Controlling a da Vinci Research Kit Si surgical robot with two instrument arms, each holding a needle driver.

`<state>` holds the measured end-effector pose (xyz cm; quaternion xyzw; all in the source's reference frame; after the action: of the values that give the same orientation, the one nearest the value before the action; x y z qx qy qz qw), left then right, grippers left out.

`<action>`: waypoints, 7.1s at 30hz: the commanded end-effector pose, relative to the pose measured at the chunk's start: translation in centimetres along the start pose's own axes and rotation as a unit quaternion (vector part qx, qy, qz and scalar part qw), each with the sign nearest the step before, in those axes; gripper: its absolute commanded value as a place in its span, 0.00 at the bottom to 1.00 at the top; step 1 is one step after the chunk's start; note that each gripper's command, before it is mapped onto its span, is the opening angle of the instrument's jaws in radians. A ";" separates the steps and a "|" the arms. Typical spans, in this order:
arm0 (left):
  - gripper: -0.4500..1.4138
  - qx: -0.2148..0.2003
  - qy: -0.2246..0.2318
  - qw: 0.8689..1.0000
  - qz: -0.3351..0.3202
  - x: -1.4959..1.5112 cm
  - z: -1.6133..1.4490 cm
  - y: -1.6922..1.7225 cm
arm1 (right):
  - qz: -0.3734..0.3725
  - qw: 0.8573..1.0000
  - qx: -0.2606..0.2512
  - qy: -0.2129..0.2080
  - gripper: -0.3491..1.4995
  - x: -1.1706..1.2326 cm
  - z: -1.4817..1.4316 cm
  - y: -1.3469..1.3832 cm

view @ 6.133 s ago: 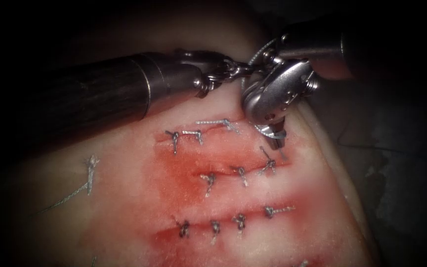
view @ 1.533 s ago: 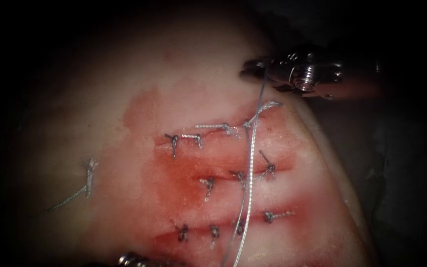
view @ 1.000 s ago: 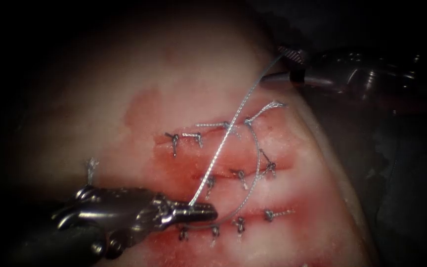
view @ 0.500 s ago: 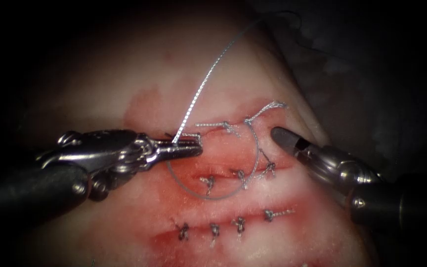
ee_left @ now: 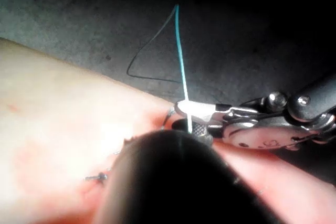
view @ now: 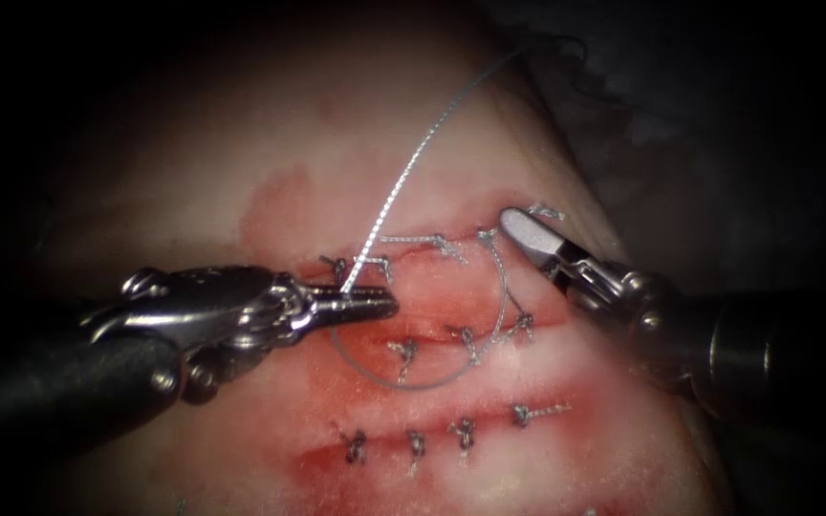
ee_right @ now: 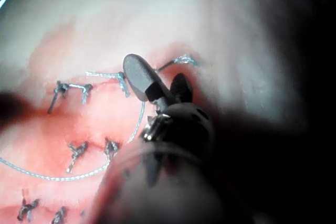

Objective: Wound Closure

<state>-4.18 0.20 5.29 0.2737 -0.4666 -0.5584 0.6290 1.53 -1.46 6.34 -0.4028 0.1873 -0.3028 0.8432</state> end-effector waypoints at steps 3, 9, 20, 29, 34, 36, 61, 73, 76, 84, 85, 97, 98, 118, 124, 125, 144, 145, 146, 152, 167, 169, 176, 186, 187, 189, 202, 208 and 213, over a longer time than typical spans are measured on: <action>0.00 0.002 -0.001 1.000 0.002 -0.10 0.07 -0.01 | 0.001 1.000 -0.001 -0.001 0.68 -0.08 0.16 0.04; 0.00 0.007 0.005 1.000 0.001 -0.06 0.06 -0.08 | 0.001 1.000 -0.001 -0.002 0.69 -0.27 0.25 0.00; 0.00 0.022 0.024 0.999 0.003 0.11 0.11 -0.30 | 0.000 1.000 -0.004 -0.001 0.00 -0.37 0.30 -0.06; 0.00 0.026 0.027 0.999 0.007 0.12 0.10 -0.30 | -0.028 1.000 0.003 -0.001 0.76 -0.12 -0.04 0.11; 0.00 0.026 0.028 0.999 0.007 0.11 0.10 -0.29 | -0.023 1.000 0.011 -0.007 0.91 0.04 -0.19 0.28; 0.00 0.026 0.028 0.999 0.007 0.11 0.10 -0.30 | -0.023 1.000 0.011 -0.009 0.91 0.08 -0.18 0.28; 0.00 0.027 0.029 0.999 0.006 0.13 0.09 -0.36 | -0.022 0.999 0.027 -0.041 0.22 -0.24 0.28 -0.05; 0.00 0.029 0.055 0.998 -0.014 0.34 0.17 -0.38 | -0.016 0.999 0.025 -0.027 0.00 -0.34 0.30 -0.02; 0.00 0.029 0.056 0.998 -0.017 0.34 0.16 -0.38 | -0.016 0.999 0.025 -0.024 0.00 -0.36 0.28 -0.01; 0.00 0.028 0.073 0.996 -0.043 0.45 0.20 -0.40 | -0.035 0.999 0.018 -0.011 0.00 -0.37 0.39 0.02; 0.00 0.028 0.081 0.995 -0.059 0.49 0.22 -0.40 | -0.036 0.999 0.017 -0.008 0.00 -0.36 0.44 -0.01; 0.00 0.041 0.181 0.972 -0.141 1.37 0.55 -0.53 | -0.049 0.999 0.019 0.005 0.00 -0.38 0.74 -0.01; 0.00 0.048 0.183 0.971 -0.146 1.40 0.57 -0.56 | -0.050 0.999 0.020 0.005 0.00 -0.39 0.76 -0.01; 0.00 0.114 0.208 0.959 -0.154 1.77 0.76 -0.88 | -0.070 0.997 0.027 0.006 0.00 -0.56 1.10 -0.12; 0.00 0.113 0.210 0.959 -0.155 1.80 0.76 -0.89 | -0.073 0.997 0.028 0.006 0.00 -0.58 1.13 -0.12; 0.00 0.113 0.210 0.959 -0.154 1.81 0.76 -0.89 | -0.073 0.997 0.027 0.008 0.00 -0.59 1.13 -0.12; 0.00 0.113 0.218 0.957 -0.154 1.90 0.75 -0.91 | -0.074 0.997 0.029 0.002 0.00 -0.69 1.16 -0.12; 0.00 0.114 0.219 0.957 -0.154 1.91 0.75 -0.91 | -0.074 0.997 0.030 0.001 0.00 -0.69 1.16 -0.12; 0.00 0.114 0.219 0.957 -0.154 1.91 0.75 -0.91 | -0.074 0.997 0.030 0.001 0.00 -0.69 1.16 -0.12; 0.00 0.113 0.216 0.957 -0.154 1.90 0.75 -0.91 | -0.077 0.997 0.030 0.000 0.00 -0.68 1.16 -0.12; 0.00 0.158 -0.022 0.977 -0.141 -0.58 0.72 -0.77 | -0.329 0.943 -0.024 -0.035 0.75 -0.43 0.40 0.24; 0.00 0.164 -0.042 0.976 -0.140 -0.79 0.76 -0.71 | -0.352 0.934 -0.051 -0.024 0.61 -0.43 0.39 0.23; 0.00 0.198 -0.087 0.963 -0.159 -1.42 0.98 -0.24 | -0.439 0.849 -0.281 0.083 0.15 -0.43 0.39 0.23; 0.00 0.142 -0.142 0.973 -0.118 -1.53 1.34 0.42 | -0.492 0.764 -0.401 0.119 0.02 -0.06 0.57 0.23; 0.00 0.137 -0.142 0.974 -0.111 -1.51 1.39 0.48 | -0.489 0.763 -0.405 0.117 0.02 -0.03 0.58 0.25; 0.00 0.134 -0.136 0.976 -0.101 -1.46 1.48 0.62 | -0.483 0.763 -0.416 0.109 0.02 0.05 0.59 0.28; 0.00 0.057 -0.094 0.993 -0.033 -0.78 1.53 1.43 | -0.433 0.810 -0.396 0.004 0.33 0.06 0.57 0.61; 0.00 0.035 -0.071 0.997 -0.015 -0.39 1.33 1.49 | -0.427 0.849 -0.297 -0.089 0.60 0.06 0.54 0.65; 0.00 0.008 -0.055 0.998 -0.013 -0.36 1.03 1.43 | -0.394 0.876 -0.250 -0.121 0.67 0.04 0.54 0.63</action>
<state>-4.36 0.92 6.83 0.2524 -0.4946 -0.5796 0.5965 2.01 -0.91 6.15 -0.6664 -0.0229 -0.5047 0.5483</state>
